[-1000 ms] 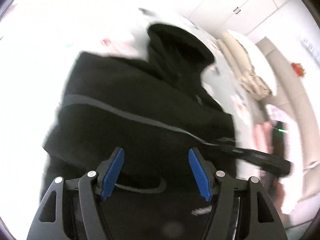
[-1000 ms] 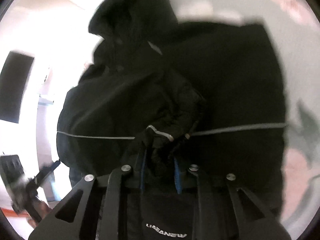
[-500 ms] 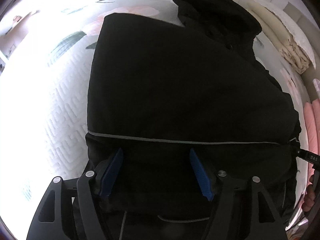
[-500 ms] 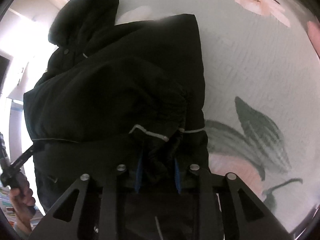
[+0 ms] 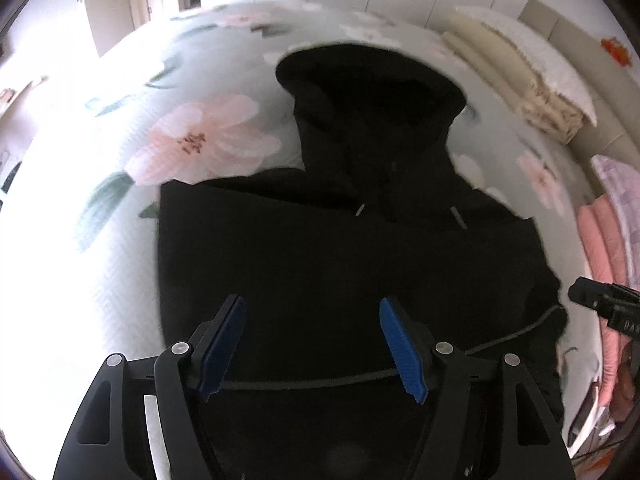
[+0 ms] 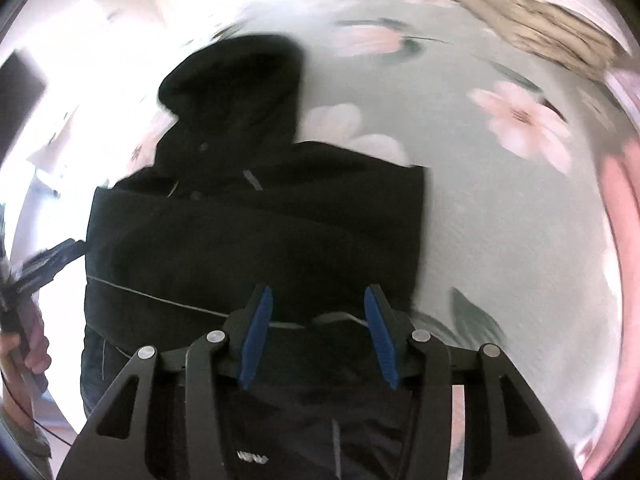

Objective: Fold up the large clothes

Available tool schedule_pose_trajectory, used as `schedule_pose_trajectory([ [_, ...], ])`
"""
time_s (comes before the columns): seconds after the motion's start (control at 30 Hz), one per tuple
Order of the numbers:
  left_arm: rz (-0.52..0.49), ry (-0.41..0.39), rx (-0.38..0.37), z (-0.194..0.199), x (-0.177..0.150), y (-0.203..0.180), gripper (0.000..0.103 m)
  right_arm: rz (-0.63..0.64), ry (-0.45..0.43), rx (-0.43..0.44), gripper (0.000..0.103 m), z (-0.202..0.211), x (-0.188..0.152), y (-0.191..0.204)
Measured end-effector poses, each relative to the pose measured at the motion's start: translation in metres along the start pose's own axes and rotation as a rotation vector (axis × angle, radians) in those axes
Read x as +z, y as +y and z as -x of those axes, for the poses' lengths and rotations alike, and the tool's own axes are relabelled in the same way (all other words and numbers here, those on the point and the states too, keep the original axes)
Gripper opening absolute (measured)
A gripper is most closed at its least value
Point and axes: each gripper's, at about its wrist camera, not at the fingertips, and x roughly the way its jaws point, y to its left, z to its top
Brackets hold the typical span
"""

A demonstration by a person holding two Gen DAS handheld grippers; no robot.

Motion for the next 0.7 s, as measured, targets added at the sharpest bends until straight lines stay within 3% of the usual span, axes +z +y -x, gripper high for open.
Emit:
schedule_pose_trajectory([
  [0.1,0.021,0.043,-0.011,-0.033,-0.001,0.008,0.071,0.023,0.062,-0.027,0.049,-0.039,-0.001,0.007],
  [0.2,-0.001,0.049,-0.017,-0.054,-0.012,0.014,0.071,0.012,0.178,-0.126,0.038,-0.084,-0.016,-0.009],
  [0.23,-0.007,0.040,-0.020,-0.057,-0.015,0.015,0.071,-0.012,0.174,-0.101,0.038,-0.089,-0.019,-0.015],
  [0.4,-0.037,0.054,-0.007,-0.053,-0.010,0.009,0.071,-0.016,0.199,-0.129,0.041,-0.090,-0.013,-0.012],
  [0.53,-0.074,0.010,-0.027,-0.023,0.012,0.004,0.071,-0.001,0.227,-0.077,0.042,-0.071,-0.001,-0.013],
  [0.6,-0.087,-0.039,-0.054,-0.004,0.037,0.003,0.071,0.010,0.184,-0.055,0.043,-0.045,0.014,-0.013],
  [0.7,-0.108,-0.078,-0.086,0.009,0.086,0.005,0.071,0.068,0.068,-0.137,0.049,-0.011,0.048,-0.009],
])
